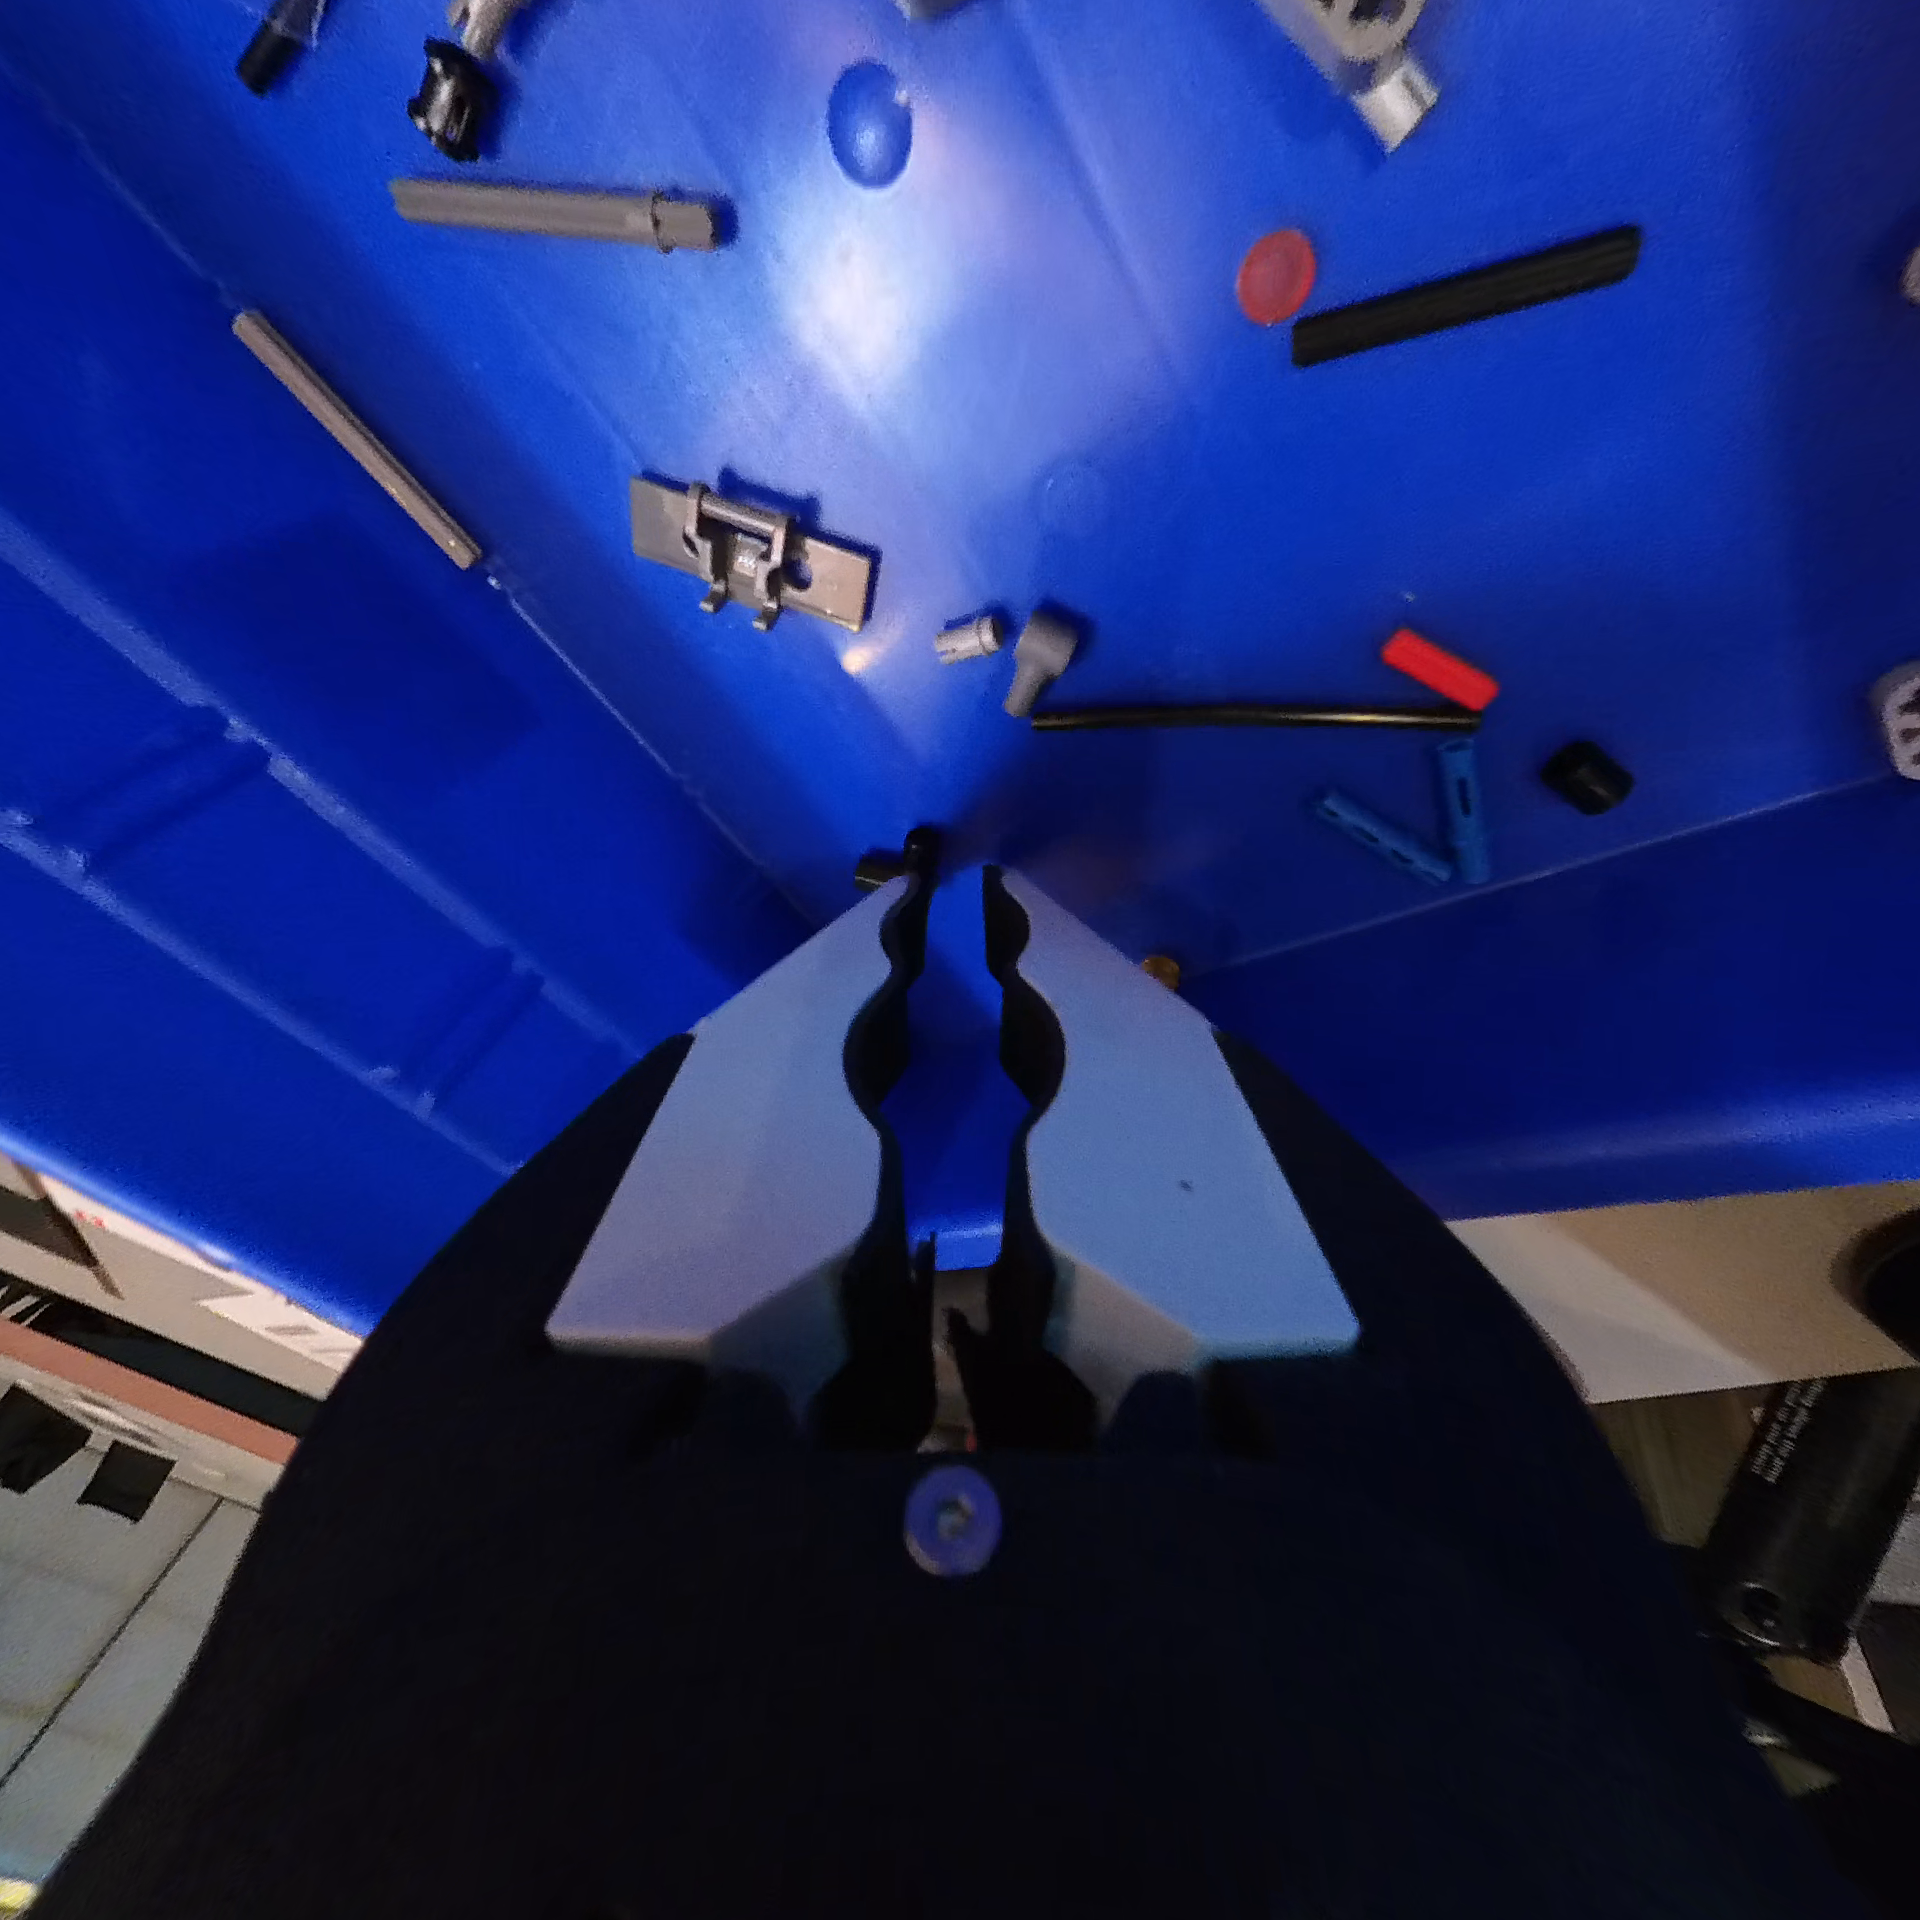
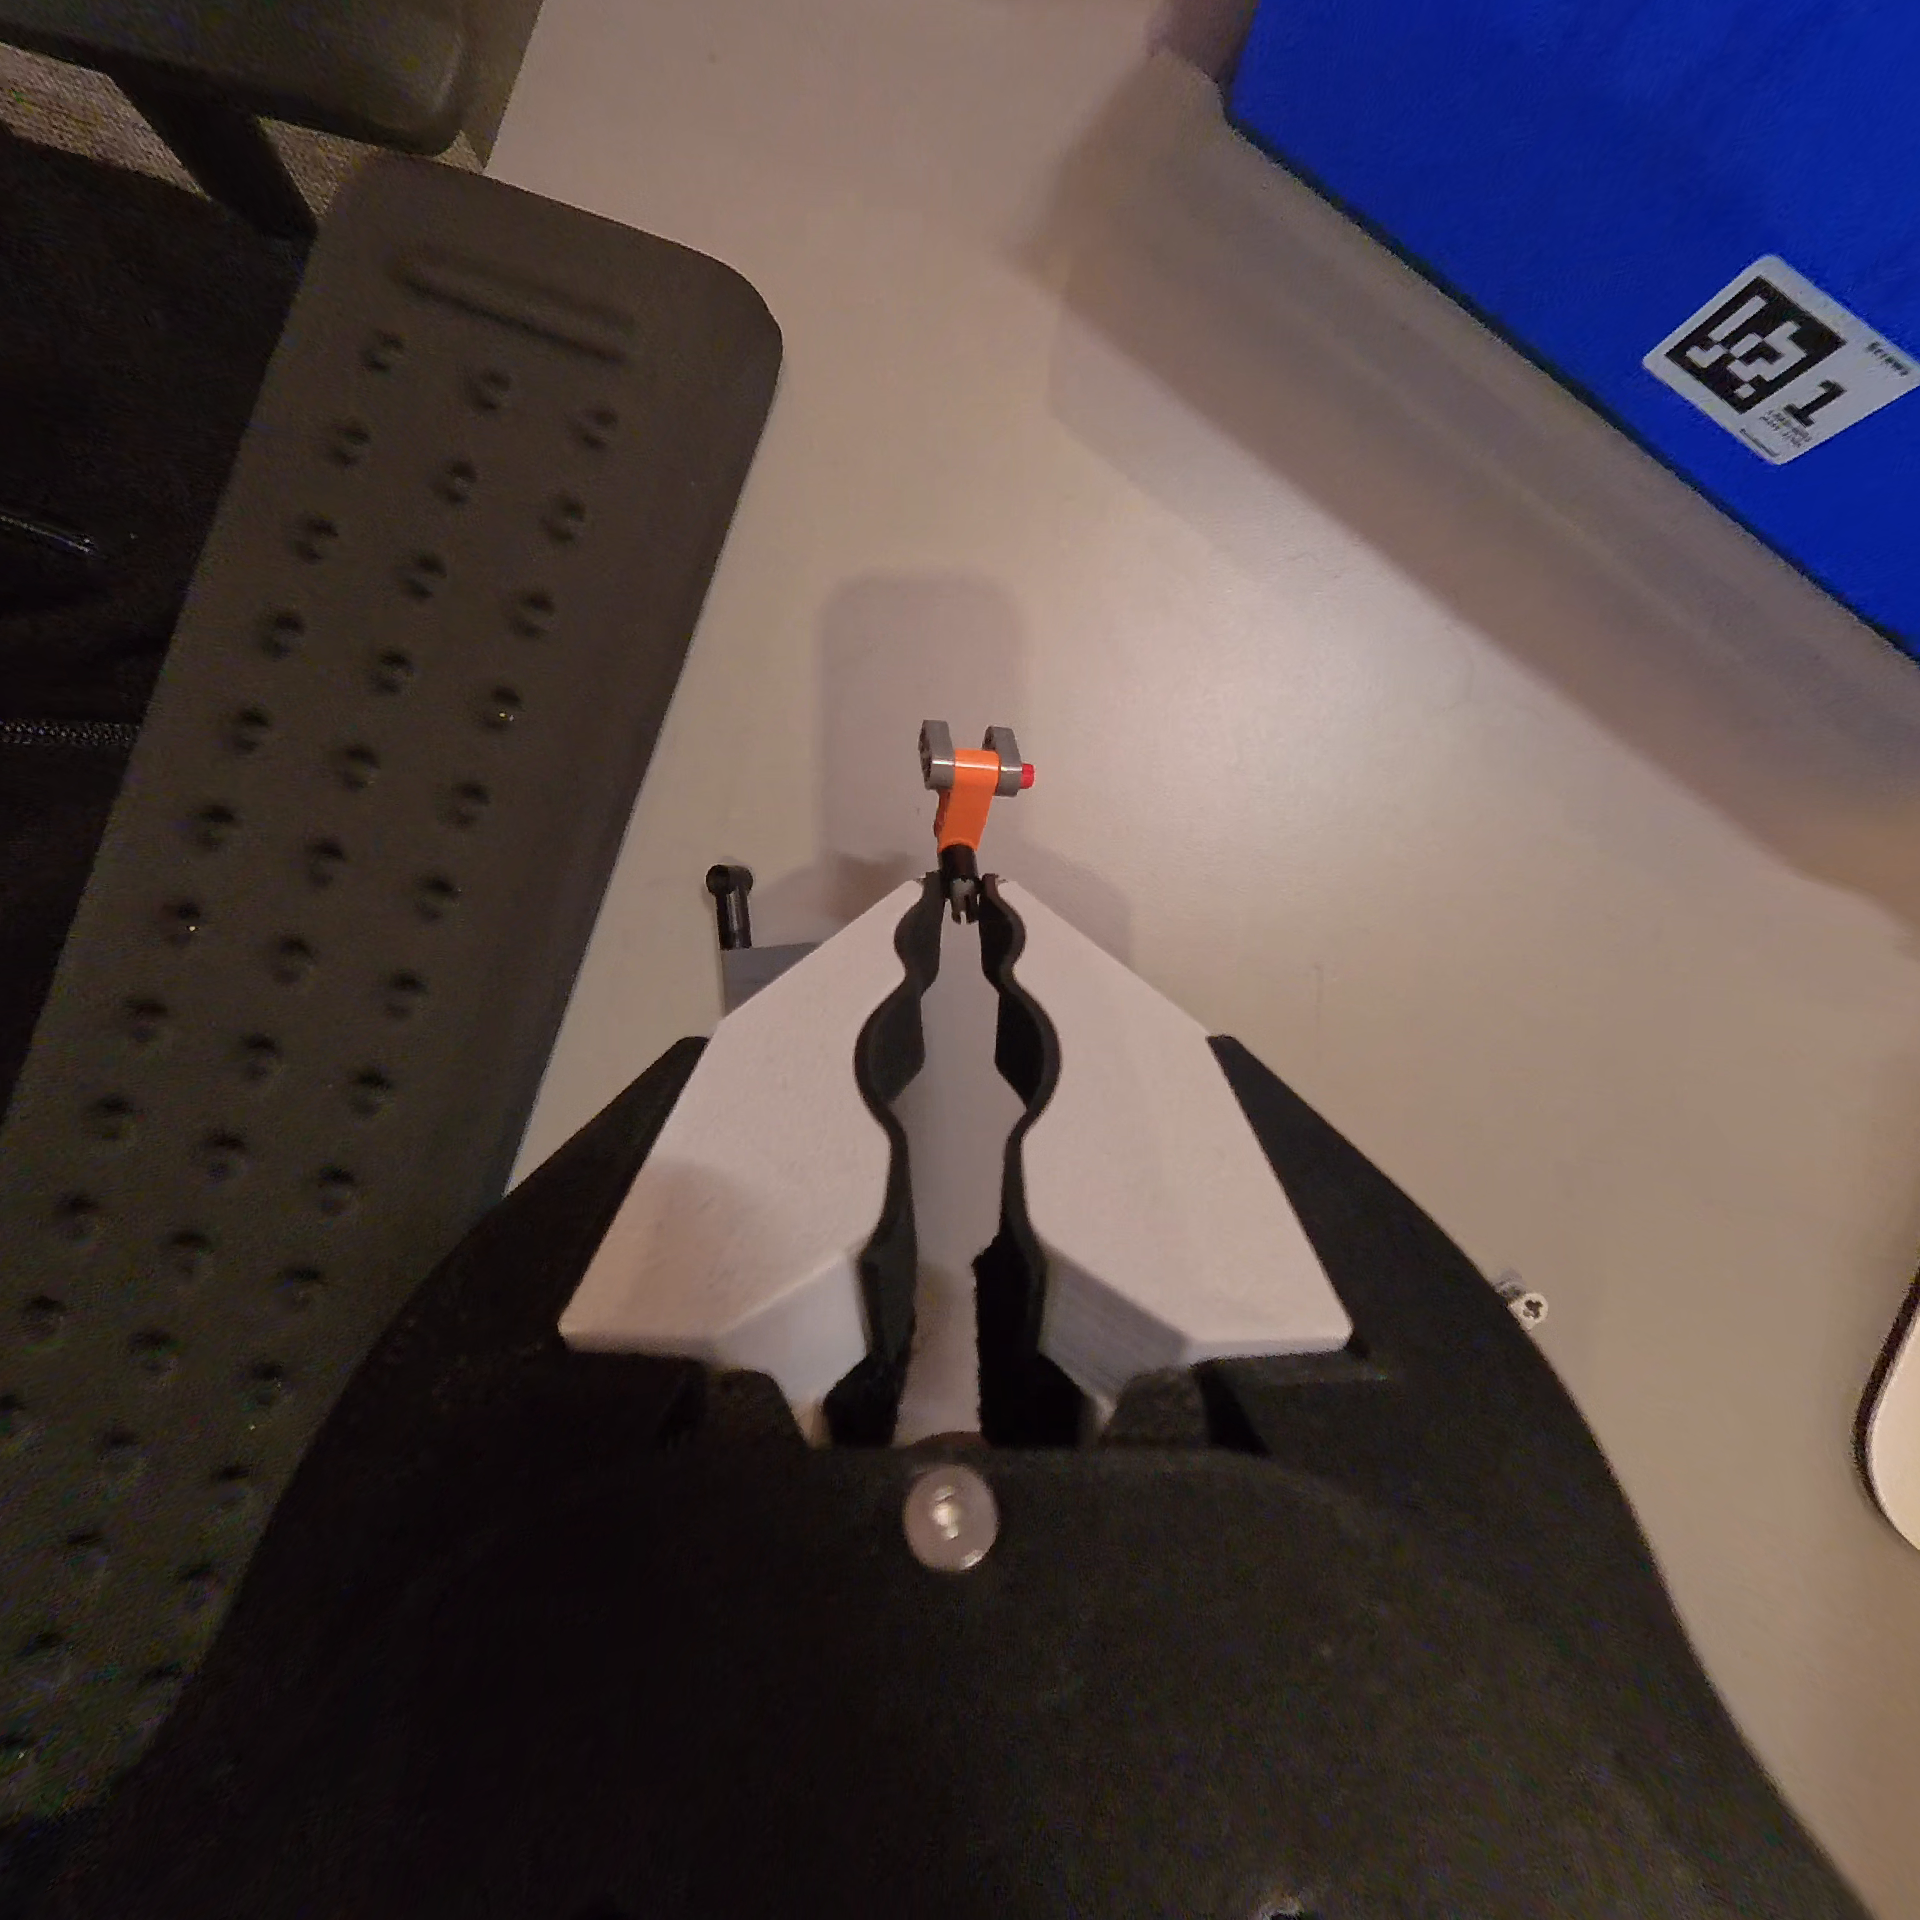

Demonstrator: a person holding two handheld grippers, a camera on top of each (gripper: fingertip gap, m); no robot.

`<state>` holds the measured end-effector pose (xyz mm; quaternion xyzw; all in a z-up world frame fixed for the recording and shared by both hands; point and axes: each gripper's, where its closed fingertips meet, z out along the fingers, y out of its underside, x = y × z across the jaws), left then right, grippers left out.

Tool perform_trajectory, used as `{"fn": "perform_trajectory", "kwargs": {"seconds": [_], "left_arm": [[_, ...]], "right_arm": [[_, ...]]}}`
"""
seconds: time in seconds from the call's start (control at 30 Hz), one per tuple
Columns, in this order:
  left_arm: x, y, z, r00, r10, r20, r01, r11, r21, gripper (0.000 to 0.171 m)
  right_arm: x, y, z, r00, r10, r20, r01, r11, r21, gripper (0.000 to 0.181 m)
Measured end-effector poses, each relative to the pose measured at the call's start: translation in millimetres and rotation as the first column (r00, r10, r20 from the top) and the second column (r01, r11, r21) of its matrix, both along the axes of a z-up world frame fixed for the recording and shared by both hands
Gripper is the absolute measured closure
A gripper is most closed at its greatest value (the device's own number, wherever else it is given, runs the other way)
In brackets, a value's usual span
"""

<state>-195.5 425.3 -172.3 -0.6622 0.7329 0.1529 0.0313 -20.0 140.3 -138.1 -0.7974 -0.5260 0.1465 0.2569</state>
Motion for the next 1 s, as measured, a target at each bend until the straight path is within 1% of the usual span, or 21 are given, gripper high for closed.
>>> {"fn": "perform_trajectory", "kwargs": {"seconds": [0.23,0.43,0.47,0.53,0.6,0.63,0.67,0.7,0.73,0.83,0.87,0.93,1.0], "left_arm": [[2.5,3.3,-0.2,1.000,0.000,0.001,0.000,1.000,0.026,0.168],[5.4,5.7,0.2,0.999,-0.028,0.025,0.027,0.998,0.060,0.171],[8.1,5.1,0.5,0.998,-0.039,0.039,0.037,0.998,0.057,0.171],[22.9,-0.6,5.4,0.989,-0.051,0.139,0.048,0.999,0.024,0.171],[35.9,-1.6,17.9,0.968,-0.044,0.247,0.043,0.999,0.008,0.171],[34.6,1.4,23.1,0.966,-0.031,0.257,0.028,1.000,0.013,0.171],[29.7,4.9,26.5,0.969,-0.016,0.246,0.012,1.000,0.018,0.171],[26.3,8.3,29.2,0.971,-0.004,0.241,-0.002,1.000,0.024,0.168],[23.9,7.3,29.4,0.971,0.007,0.239,-0.009,1.000,0.006,0.166],[13.7,2.1,20.9,0.982,0.029,0.184,-0.021,0.999,-0.042,0.156],[13.5,-1.1,16.5,0.984,0.027,0.175,-0.016,0.998,-0.062,0.155],[12.4,1.5,10.6,0.989,0.020,0.148,-0.013,0.999,-0.046,0.154],[12.3,0.1,5.0,0.991,0.021,0.134,-0.013,0.998,-0.061,0.154]], "right_arm": [[1.6,0.6,-0.9,1.000,-0.003,0.002,0.003,1.000,0.001,0.177],[1.6,0.8,0.3,1.000,-0.004,0.004,0.004,1.000,0.007,0.177],[1.7,0.8,0.6,1.000,-0.004,0.005,0.004,1.000,0.009,0.177],[2.0,0.7,1.7,1.000,-0.005,0.004,0.005,1.000,0.012,0.177],[2.5,1.0,2.8,1.000,-0.008,0.001,0.008,1.000,0.014,0.177],[2.7,1.0,3.2,1.000,-0.008,0.000,0.008,1.000,0.014,0.177],[2.9,1.1,3.3,1.000,-0.008,-0.001,0.008,1.000,0.014,0.177],[3.1,1.2,3.2,1.000,-0.008,-0.002,0.008,1.000,0.013,0.177],[3.2,1.3,3.0,1.000,-0.008,-0.001,0.008,1.000,0.012,0.177],[3.0,1.3,2.0,1.000,-0.006,-0.003,0.006,1.000,0.008,0.177],[2.9,1.3,1.6,1.000,-0.006,-0.003,0.006,1.000,0.007,0.177],[2.6,1.0,0.9,1.000,-0.005,-0.002,0.005,1.000,0.006,0.177],[2.2,0.8,0.7,1.000,-0.004,-0.002,0.004,1.000,0.005,0.177]]}}
